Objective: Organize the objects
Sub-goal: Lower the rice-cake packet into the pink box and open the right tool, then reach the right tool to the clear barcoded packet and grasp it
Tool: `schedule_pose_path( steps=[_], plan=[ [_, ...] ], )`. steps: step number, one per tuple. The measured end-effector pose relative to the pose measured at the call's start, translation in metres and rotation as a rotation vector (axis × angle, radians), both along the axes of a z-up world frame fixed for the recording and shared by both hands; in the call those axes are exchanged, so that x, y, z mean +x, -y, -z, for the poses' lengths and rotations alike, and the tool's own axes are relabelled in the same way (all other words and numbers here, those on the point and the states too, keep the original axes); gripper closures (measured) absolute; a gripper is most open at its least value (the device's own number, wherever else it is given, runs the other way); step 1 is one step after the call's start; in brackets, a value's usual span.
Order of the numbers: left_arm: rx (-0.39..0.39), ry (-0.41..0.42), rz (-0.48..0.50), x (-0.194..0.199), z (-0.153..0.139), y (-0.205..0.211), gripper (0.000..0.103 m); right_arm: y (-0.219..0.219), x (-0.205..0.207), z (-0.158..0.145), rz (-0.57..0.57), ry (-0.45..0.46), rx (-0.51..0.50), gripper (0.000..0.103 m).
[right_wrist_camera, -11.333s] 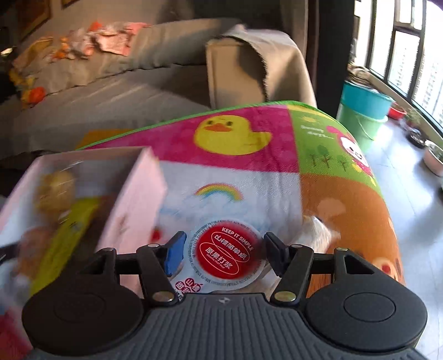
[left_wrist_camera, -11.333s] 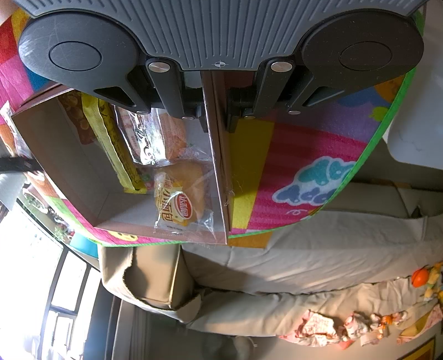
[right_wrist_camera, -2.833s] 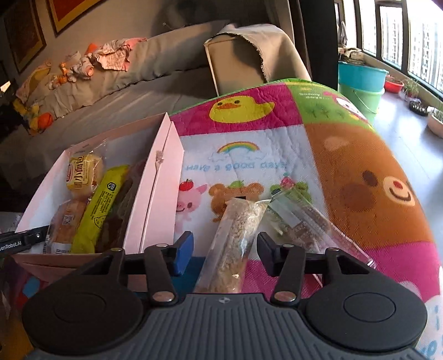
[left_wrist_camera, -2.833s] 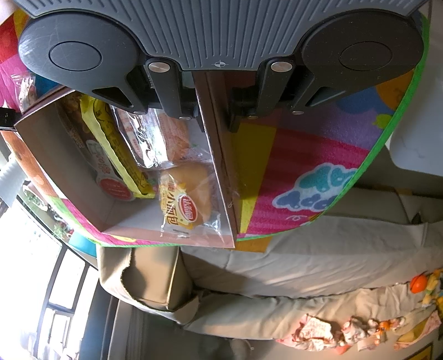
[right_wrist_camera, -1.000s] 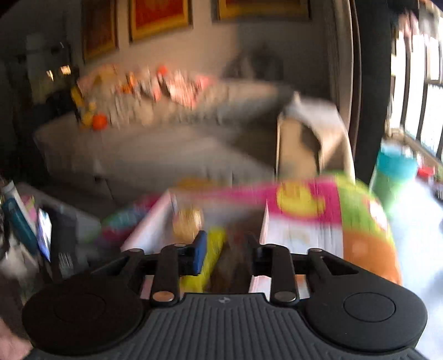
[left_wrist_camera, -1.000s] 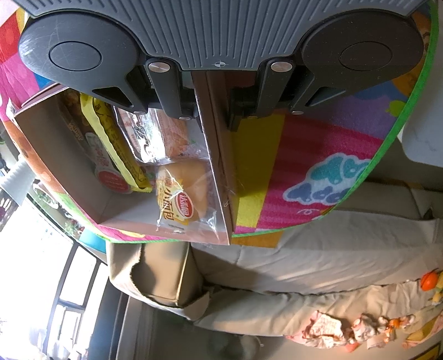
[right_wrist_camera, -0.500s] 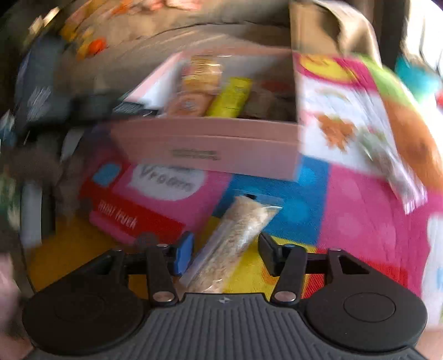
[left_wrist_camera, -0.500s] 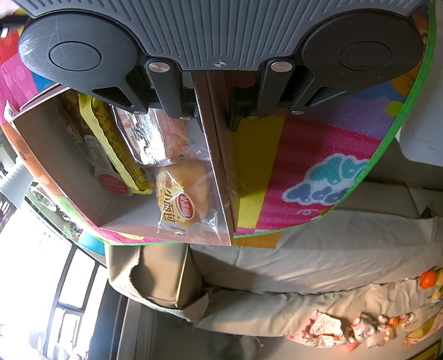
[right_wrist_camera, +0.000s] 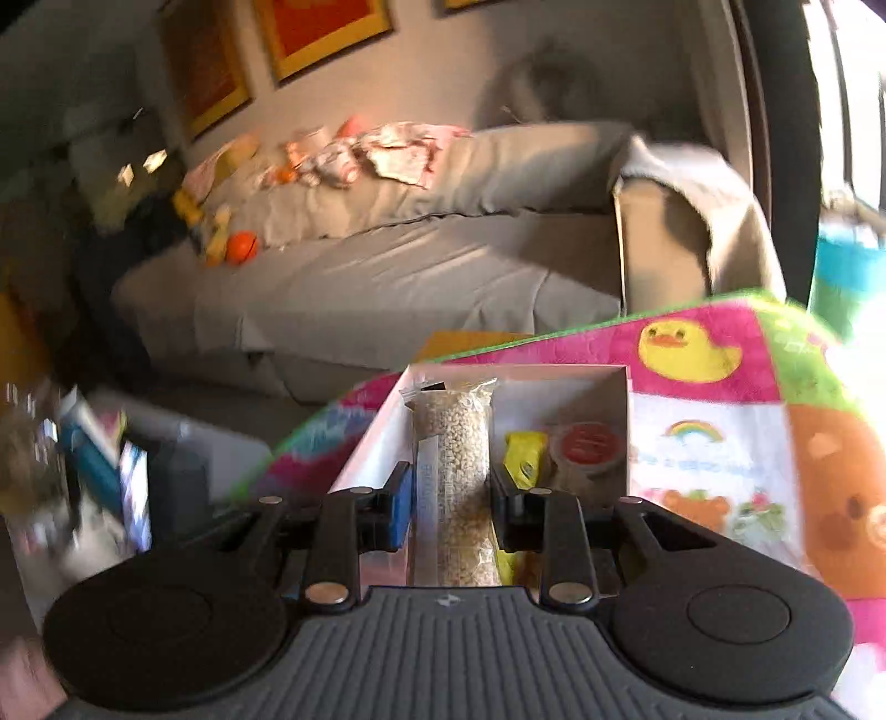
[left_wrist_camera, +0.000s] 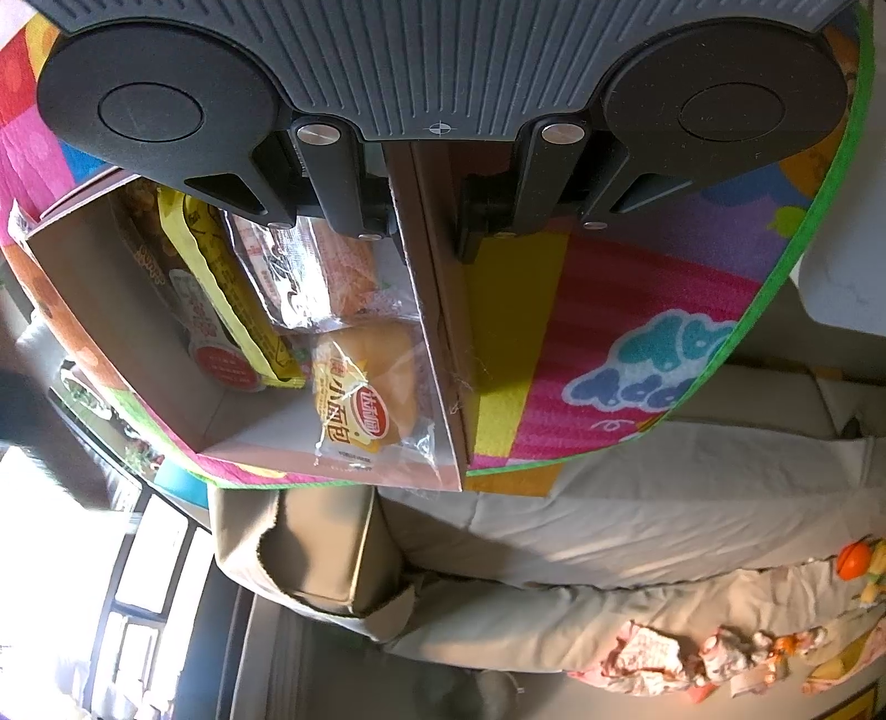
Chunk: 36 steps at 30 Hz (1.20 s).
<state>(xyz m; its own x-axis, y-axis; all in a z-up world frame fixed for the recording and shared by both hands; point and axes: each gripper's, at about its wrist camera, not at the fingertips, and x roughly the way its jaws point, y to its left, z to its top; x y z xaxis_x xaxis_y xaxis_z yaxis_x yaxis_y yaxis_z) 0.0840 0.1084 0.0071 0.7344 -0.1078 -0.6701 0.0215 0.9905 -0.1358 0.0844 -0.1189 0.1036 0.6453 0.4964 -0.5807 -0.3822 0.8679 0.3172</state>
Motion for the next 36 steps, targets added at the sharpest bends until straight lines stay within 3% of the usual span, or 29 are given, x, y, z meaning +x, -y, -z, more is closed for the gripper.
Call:
schedule_pose_path(
  steps=[6, 10, 14, 17, 20, 27, 36],
  plan=[
    [0.001, -0.001, 0.000, 0.000, 0.000, 0.000, 0.086, -0.027, 0.040, 0.035, 0.041, -0.098, 0.051, 0.071],
    [0.000, 0.000, -0.001, -0.001, -0.001, 0.000, 0.086, -0.022, 0.036, 0.043, 0.028, -0.113, 0.101, 0.070],
    [0.000, 0.000, 0.000, -0.001, -0.001, 0.000, 0.086, 0.003, 0.027, 0.033, 0.094, -0.022, 0.040, 0.056],
    [0.000, -0.001, -0.001, -0.001, -0.001, 0.000, 0.086, 0.029, 0.010, 0.025, 0.174, 0.082, -0.063, 0.043],
    [0.000, -0.001, -0.002, -0.001, -0.001, 0.000, 0.086, 0.058, 0.001, 0.024, 0.250, 0.124, -0.157, 0.034],
    [0.001, -0.001, -0.002, -0.001, -0.001, 0.000, 0.086, 0.106, -0.004, 0.063, 0.385, 0.071, -0.366, 0.023],
    [0.001, -0.003, -0.003, -0.001, -0.001, 0.000, 0.086, 0.128, 0.013, 0.109, 0.402, -0.038, -0.363, 0.020]
  ],
)
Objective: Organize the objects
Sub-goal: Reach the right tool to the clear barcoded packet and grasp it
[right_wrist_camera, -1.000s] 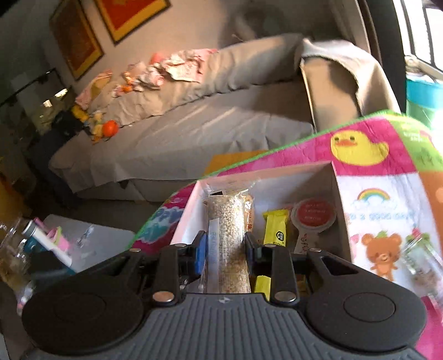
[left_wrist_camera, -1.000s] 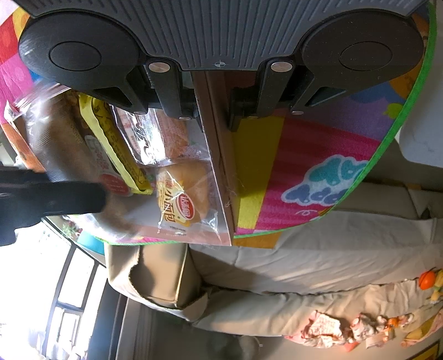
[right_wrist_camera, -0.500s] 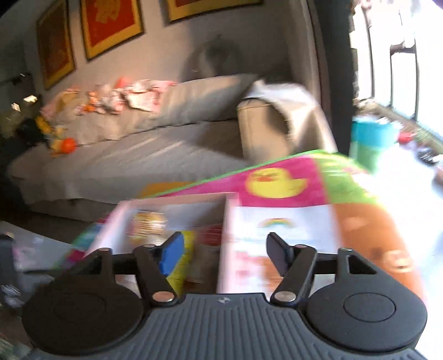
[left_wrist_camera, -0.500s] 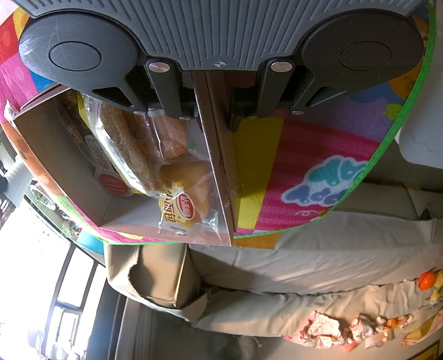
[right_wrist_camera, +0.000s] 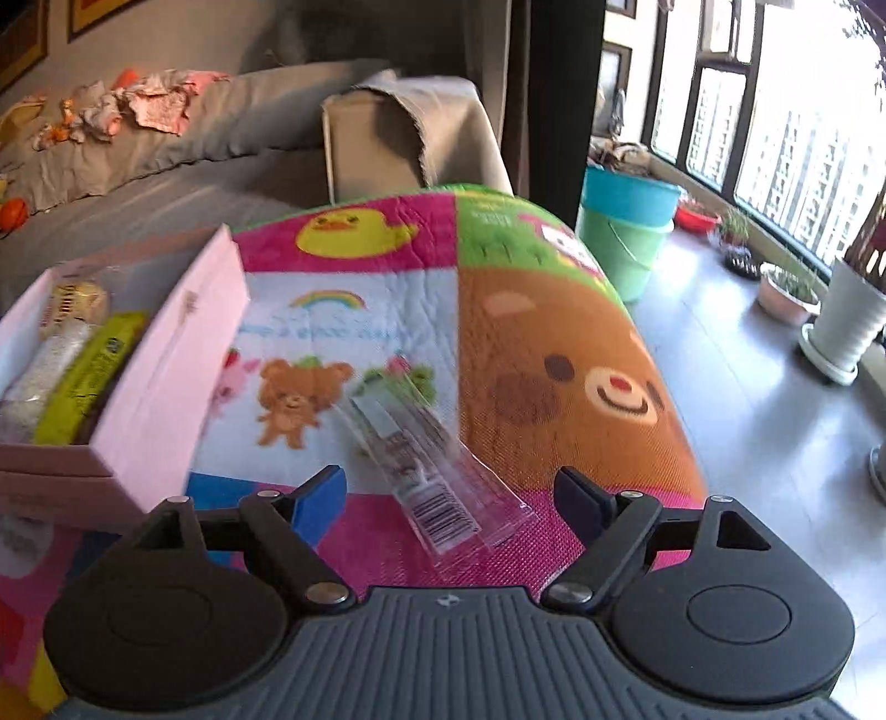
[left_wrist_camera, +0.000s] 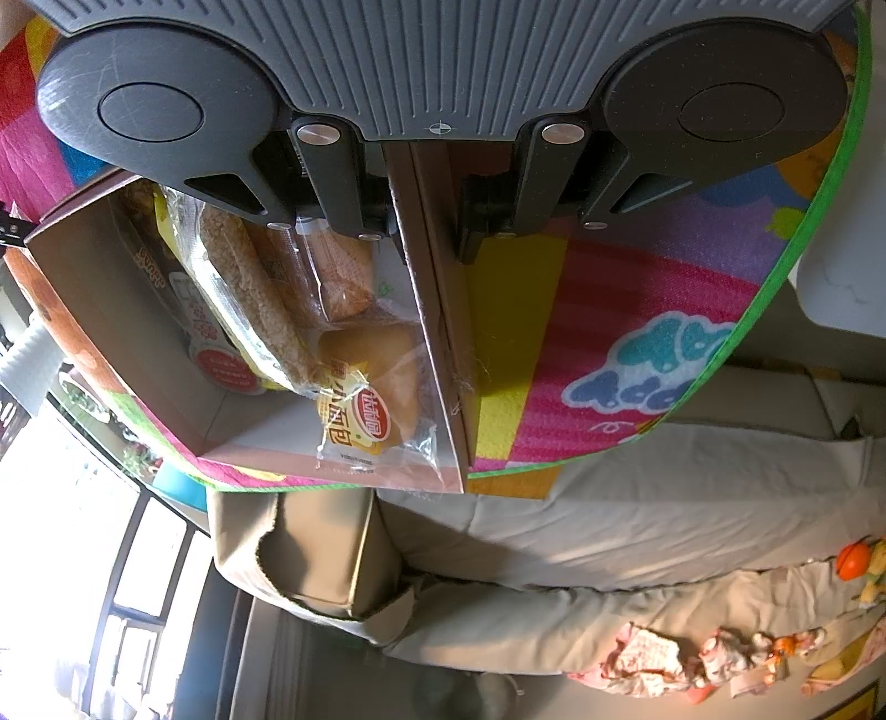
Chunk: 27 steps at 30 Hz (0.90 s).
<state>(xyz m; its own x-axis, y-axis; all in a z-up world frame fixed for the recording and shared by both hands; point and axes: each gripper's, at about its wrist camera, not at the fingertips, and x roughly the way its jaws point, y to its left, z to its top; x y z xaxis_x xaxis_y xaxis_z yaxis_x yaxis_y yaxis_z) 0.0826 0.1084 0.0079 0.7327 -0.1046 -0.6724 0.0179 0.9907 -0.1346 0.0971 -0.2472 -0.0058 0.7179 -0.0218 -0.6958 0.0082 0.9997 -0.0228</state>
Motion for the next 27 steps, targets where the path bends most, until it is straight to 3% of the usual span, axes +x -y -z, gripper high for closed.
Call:
schedule_pose_path(
  steps=[7, 12, 18, 22, 23, 27],
  plan=[
    [0.001, 0.000, -0.001, 0.000, 0.000, 0.000, 0.086, -0.003, -0.001, 0.009, -0.011, -0.025, 0.046, 0.020],
    [0.003, 0.000, -0.002, -0.001, 0.000, 0.000, 0.086, -0.018, -0.012, 0.002, -0.097, -0.052, 0.106, 0.028],
    [0.003, -0.001, -0.002, -0.001, 0.000, -0.001, 0.086, -0.022, -0.001, 0.000, -0.036, -0.004, 0.036, 0.029],
    [0.003, 0.000, -0.001, -0.001, 0.000, 0.000, 0.086, -0.017, 0.021, 0.009, -0.009, -0.019, 0.024, 0.029],
    [0.003, -0.001, -0.002, -0.001, 0.000, 0.000, 0.086, -0.018, 0.023, 0.010, -0.016, -0.017, 0.016, 0.032],
    [0.003, -0.002, -0.003, -0.001, 0.001, 0.000, 0.086, -0.028, 0.023, 0.007, -0.074, -0.027, 0.010, 0.062]
  ],
)
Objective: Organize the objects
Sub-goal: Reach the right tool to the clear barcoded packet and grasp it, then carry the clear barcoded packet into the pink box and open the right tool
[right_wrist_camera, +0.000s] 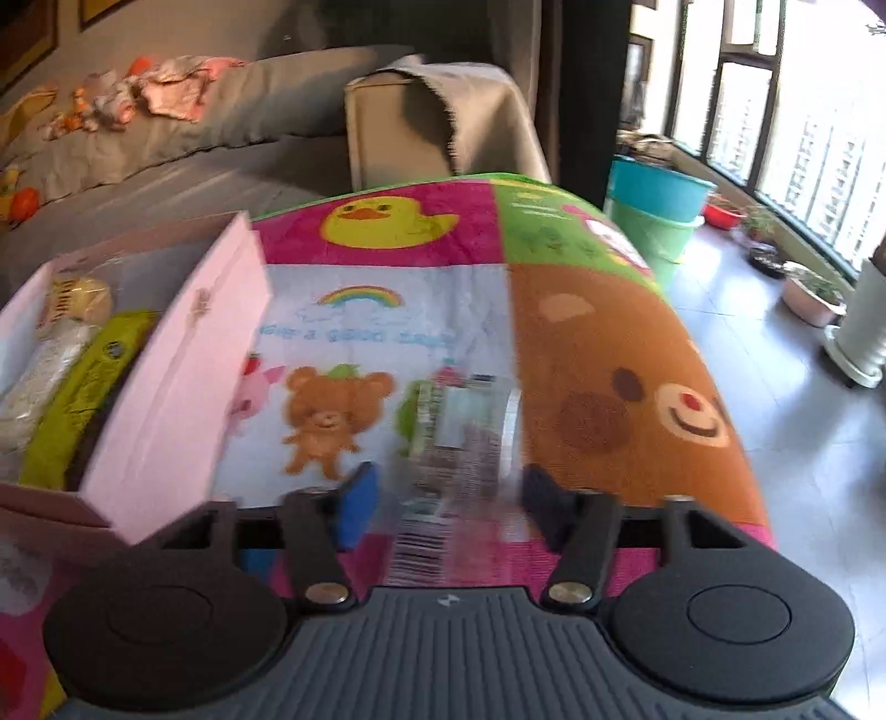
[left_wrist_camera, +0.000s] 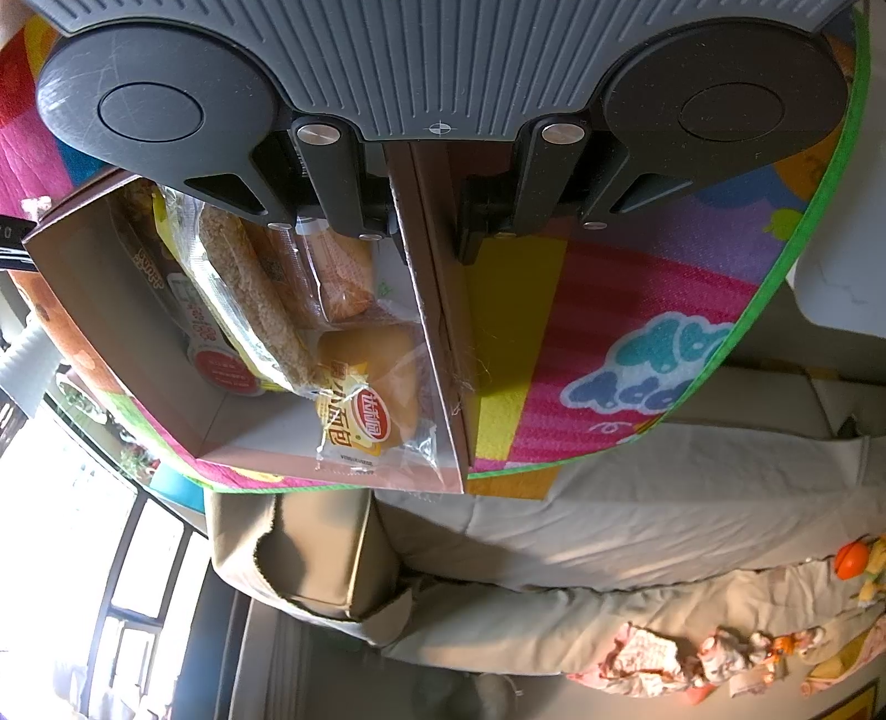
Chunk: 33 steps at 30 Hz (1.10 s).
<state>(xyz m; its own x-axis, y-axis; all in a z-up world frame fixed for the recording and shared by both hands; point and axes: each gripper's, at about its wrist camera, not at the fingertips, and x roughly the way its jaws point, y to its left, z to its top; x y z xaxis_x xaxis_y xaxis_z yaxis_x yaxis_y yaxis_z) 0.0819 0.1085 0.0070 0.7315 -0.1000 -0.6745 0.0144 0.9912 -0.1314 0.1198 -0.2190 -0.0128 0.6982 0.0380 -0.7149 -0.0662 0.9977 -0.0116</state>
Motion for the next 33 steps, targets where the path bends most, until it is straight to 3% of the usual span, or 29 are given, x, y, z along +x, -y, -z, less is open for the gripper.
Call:
schedule_pose_path(
  steps=[6, 13, 23, 33],
  plan=[
    [-0.001, 0.002, 0.001, 0.000, 0.000, 0.000, 0.086, -0.004, -0.014, -0.007, -0.026, -0.039, 0.003, 0.068],
    [-0.017, 0.011, -0.002, -0.002, 0.001, -0.001, 0.085, -0.006, -0.061, -0.027, -0.050, -0.075, 0.000, 0.068],
    [-0.031, 0.015, -0.010, -0.002, 0.001, -0.001, 0.084, -0.023, -0.121, -0.114, -0.120, 0.094, 0.048, 0.068],
    [-0.043, 0.017, -0.010, -0.004, 0.001, -0.001, 0.083, -0.061, -0.105, -0.162, -0.204, 0.254, 0.096, 0.068]
  ],
)
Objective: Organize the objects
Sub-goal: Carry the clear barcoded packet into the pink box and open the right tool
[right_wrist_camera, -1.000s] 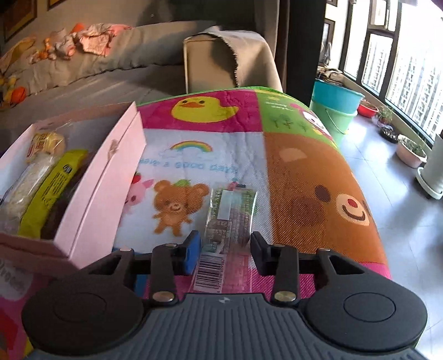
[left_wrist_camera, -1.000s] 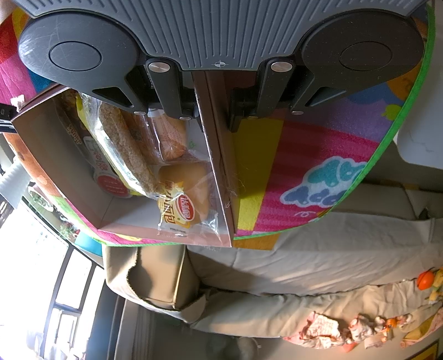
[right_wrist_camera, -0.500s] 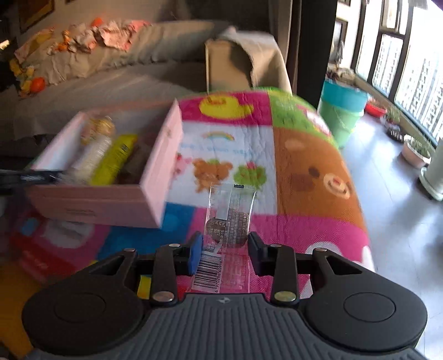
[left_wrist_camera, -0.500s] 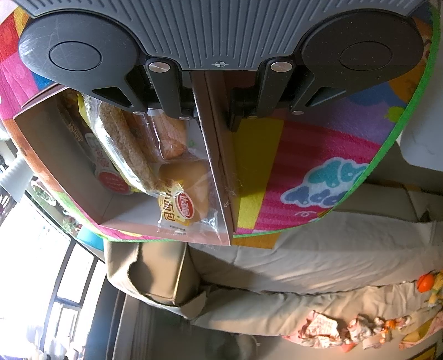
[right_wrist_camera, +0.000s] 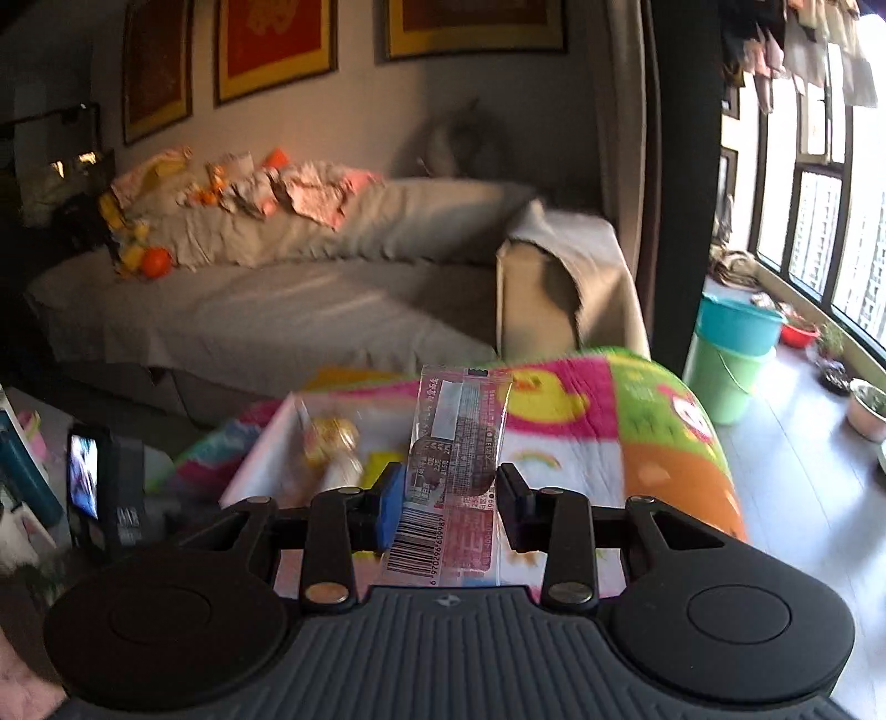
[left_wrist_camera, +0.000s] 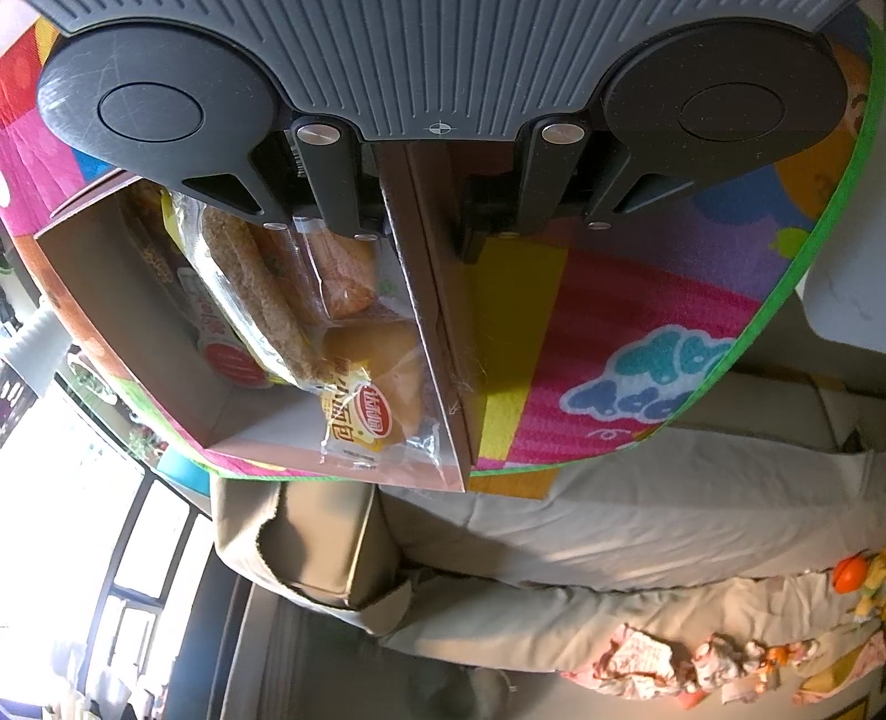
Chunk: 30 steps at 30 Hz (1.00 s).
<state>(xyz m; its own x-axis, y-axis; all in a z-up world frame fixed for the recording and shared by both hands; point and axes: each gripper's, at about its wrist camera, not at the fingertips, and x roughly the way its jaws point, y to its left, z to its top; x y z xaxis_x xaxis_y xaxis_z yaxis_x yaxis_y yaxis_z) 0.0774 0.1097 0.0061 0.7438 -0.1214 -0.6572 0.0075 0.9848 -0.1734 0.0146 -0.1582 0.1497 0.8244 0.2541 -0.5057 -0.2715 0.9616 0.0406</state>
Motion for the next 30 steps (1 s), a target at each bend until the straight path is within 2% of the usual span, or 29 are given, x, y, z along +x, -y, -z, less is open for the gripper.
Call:
schedule_pose_path(
  steps=[7, 11, 21, 26, 30],
  plan=[
    [0.001, 0.000, 0.001, 0.000, 0.000, 0.000, 0.083, -0.030, 0.040, 0.015, -0.022, -0.002, -0.005, 0.068],
    [0.005, 0.002, 0.005, 0.000, 0.000, 0.000, 0.083, -0.040, 0.061, 0.032, -0.018, -0.039, 0.000, 0.068],
    [0.006, 0.002, 0.006, -0.001, 0.000, 0.000, 0.083, -0.052, 0.073, 0.061, -0.034, -0.069, -0.028, 0.067],
    [0.005, 0.001, 0.007, -0.001, 0.000, 0.000, 0.083, -0.048, 0.071, 0.066, -0.037, -0.060, -0.038, 0.058],
    [0.006, 0.002, 0.006, -0.001, 0.000, 0.000, 0.082, -0.039, 0.059, 0.073, -0.058, -0.055, -0.087, 0.039]
  ],
)
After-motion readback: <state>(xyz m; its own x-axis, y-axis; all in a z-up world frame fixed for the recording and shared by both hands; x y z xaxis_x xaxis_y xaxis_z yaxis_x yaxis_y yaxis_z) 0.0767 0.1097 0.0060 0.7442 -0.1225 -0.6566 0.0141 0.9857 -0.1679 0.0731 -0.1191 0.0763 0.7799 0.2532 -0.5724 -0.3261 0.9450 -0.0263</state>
